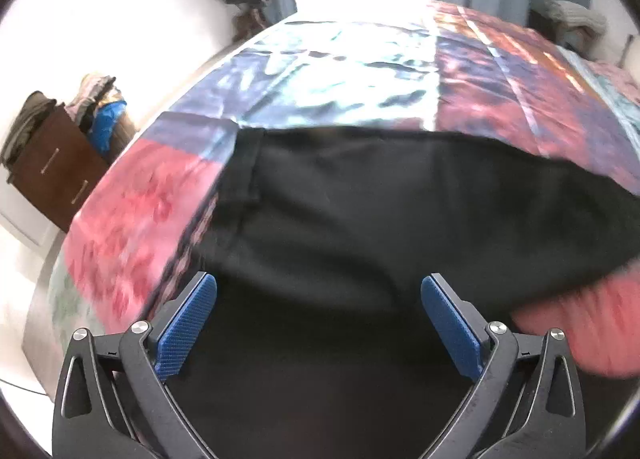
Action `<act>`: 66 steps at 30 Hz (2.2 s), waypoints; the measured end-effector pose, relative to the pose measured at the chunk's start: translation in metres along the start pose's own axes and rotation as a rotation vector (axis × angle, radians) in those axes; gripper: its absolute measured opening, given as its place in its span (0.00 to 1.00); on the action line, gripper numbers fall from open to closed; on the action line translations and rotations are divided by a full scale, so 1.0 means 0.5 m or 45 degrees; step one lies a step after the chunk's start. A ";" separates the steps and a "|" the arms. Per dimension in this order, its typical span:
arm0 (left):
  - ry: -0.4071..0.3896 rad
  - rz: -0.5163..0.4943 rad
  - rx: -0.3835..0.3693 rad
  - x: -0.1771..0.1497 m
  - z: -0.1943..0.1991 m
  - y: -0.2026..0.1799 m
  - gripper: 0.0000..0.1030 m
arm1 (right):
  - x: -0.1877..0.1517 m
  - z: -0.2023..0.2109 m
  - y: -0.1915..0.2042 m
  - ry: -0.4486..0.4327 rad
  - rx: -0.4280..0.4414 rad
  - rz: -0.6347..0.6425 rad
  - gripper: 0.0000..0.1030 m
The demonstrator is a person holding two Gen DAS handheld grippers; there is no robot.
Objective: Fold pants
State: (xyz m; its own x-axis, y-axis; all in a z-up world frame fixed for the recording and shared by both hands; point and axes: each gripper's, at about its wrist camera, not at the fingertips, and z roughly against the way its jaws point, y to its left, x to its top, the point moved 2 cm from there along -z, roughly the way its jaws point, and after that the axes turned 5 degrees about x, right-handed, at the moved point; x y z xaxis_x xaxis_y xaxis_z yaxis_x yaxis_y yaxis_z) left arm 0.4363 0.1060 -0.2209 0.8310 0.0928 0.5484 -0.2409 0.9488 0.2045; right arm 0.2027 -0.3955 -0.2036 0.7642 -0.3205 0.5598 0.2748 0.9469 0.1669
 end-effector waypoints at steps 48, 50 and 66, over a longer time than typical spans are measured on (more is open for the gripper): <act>-0.075 0.009 -0.012 -0.008 -0.136 -0.090 0.99 | 0.409 -0.068 -0.211 -0.329 0.201 0.202 0.11; -0.067 0.007 0.001 -0.004 -0.133 -0.092 1.00 | 0.303 -0.001 -0.217 -0.301 0.202 0.179 0.10; 0.075 -0.015 -0.157 -0.079 0.008 -0.051 0.99 | -0.056 0.198 -0.220 -0.132 0.253 -0.240 0.76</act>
State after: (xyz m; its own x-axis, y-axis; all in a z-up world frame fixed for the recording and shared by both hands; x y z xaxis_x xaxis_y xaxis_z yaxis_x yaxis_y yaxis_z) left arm 0.4076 0.0769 -0.2444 0.8624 0.0955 0.4971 -0.1703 0.9795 0.1073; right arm 0.0934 -0.4881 -0.1573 0.6437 -0.4968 0.5821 0.2787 0.8606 0.4263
